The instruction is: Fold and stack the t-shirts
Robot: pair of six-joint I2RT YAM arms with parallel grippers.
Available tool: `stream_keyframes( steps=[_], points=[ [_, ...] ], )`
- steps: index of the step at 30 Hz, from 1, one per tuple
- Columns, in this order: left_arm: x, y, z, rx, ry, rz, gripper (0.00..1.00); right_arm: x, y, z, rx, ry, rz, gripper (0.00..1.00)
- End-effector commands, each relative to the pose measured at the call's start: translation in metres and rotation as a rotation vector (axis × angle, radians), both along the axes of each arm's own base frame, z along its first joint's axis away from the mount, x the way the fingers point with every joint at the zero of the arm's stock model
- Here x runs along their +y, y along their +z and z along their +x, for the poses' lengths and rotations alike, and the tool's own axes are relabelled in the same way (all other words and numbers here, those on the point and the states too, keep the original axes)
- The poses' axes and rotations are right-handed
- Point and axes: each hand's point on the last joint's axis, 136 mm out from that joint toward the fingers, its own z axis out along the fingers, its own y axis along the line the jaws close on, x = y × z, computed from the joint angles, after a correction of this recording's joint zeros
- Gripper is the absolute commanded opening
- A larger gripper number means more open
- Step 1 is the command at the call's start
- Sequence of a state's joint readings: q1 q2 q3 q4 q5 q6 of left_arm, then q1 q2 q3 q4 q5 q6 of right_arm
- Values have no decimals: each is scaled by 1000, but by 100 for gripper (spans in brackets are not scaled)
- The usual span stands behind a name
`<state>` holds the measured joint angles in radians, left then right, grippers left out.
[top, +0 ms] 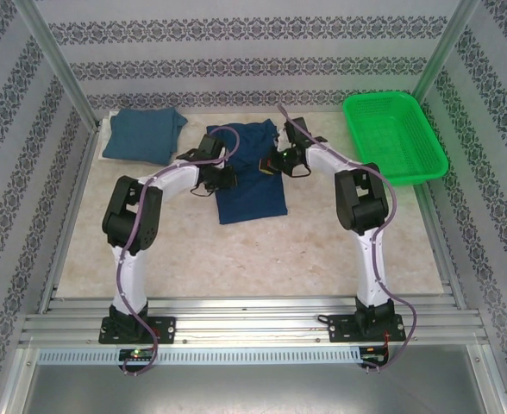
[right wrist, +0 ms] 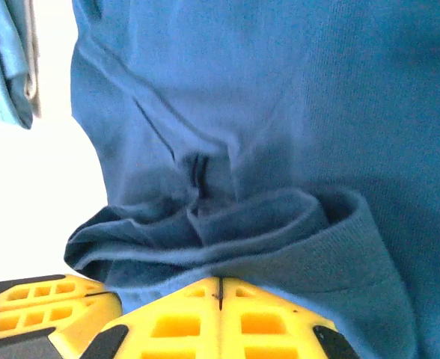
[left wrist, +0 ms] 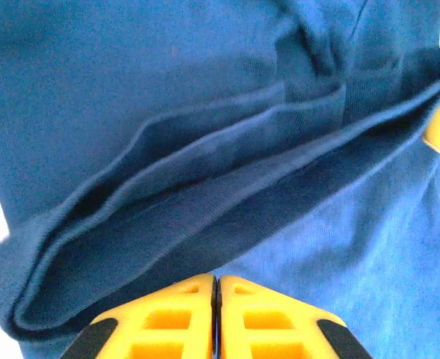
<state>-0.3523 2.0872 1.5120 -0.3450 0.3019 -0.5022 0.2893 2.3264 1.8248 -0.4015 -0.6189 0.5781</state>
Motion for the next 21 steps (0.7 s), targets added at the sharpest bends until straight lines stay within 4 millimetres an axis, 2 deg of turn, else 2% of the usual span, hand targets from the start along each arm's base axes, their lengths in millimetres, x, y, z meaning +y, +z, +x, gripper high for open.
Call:
stream_keyframes(
  steps=[1, 6, 8, 10, 11, 13, 15, 18, 21],
  points=[
    [6, 7, 24, -65, 14, 61, 15, -10, -9, 12, 31, -37, -14, 1],
    [17, 45, 60, -184, 87, 76, 48, -10, 5, 35, -3, -58, 33, 7],
    [22, 59, 71, -206, 106, 72, 55, -8, 17, 37, -21, -49, 59, 10],
    [26, 79, 72, -221, 106, 61, 56, -11, 32, 31, -64, -37, 49, 18],
    [27, 89, 68, -238, 103, 58, 58, -16, 41, 24, -83, -36, 27, 26],
    [29, 112, 53, -273, 102, 30, 64, -27, 48, 4, -91, -32, -20, 34],
    [32, 126, 28, -283, 96, -5, 72, -40, 52, -19, -112, -30, -64, 44],
    [42, 116, -8, -243, 103, -17, 74, -53, 48, -48, -129, -21, -112, 53],
    [49, 100, -29, -225, 111, -16, 75, -50, 41, -51, -125, 20, -105, 54]
  ],
)
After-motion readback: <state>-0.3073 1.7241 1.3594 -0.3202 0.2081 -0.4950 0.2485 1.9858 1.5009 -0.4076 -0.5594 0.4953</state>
